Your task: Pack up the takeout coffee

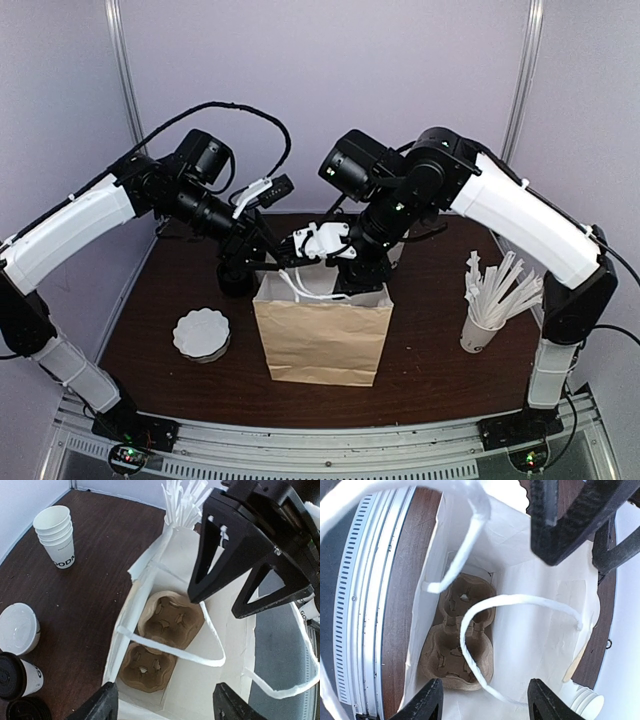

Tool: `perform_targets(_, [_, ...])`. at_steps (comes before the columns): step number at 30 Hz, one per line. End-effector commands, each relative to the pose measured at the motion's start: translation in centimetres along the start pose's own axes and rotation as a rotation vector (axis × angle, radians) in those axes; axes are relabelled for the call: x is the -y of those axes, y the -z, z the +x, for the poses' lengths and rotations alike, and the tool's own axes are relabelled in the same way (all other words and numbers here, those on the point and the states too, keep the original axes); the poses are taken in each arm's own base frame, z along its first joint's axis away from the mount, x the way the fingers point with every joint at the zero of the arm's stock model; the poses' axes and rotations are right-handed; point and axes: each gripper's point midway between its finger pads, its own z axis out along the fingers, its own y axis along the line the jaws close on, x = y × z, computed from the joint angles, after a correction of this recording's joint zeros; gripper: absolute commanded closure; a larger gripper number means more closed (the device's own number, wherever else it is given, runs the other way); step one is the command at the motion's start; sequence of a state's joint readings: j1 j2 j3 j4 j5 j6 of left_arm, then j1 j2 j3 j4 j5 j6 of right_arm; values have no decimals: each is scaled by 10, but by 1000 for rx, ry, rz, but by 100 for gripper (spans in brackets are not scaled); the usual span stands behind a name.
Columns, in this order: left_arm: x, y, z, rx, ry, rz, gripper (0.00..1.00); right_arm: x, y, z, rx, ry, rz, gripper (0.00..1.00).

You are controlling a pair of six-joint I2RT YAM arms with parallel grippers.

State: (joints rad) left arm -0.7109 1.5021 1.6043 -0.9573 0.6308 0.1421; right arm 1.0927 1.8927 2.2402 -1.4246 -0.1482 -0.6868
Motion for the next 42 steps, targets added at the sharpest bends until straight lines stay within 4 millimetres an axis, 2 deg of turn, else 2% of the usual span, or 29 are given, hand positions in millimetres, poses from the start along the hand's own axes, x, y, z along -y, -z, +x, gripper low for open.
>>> perform_targets(1, [6,-7,-21,50,-162,2,32,8,14,-6,40,13,32,39])
perform_targets(7, [-7,-6,-26,46,-276,-90,32,19,25,-3,58,12,74,41])
perform_targets(10, [-14,-4,-21,17,-352,-139,31,21,32,4,62,20,78,41])
perform_targets(13, [-17,-6,-10,-30,-424,-156,30,17,48,9,107,12,44,40])
perform_targets(18, [-17,-11,-10,-54,-515,-167,28,13,75,19,201,-34,15,40])
perform_targets(27, [-12,-48,-13,-144,-583,-120,29,13,98,37,290,-120,19,40])
perform_targets(29, [-11,-53,-19,-130,-591,-110,30,7,100,34,319,-127,-6,40])
perform_targets(33, [-11,-63,-36,-91,-620,-127,34,-25,95,15,419,-116,-183,41])
perform_targets(38, [-18,-59,-71,17,-565,-204,45,-59,85,-6,401,-17,-229,42])
perform_targets(39, [-18,-59,-74,33,-557,-210,47,-57,82,-10,389,-15,-197,42])
perform_targets(42, [-18,-60,-81,62,-529,-212,57,-30,71,-20,353,-77,-51,41])
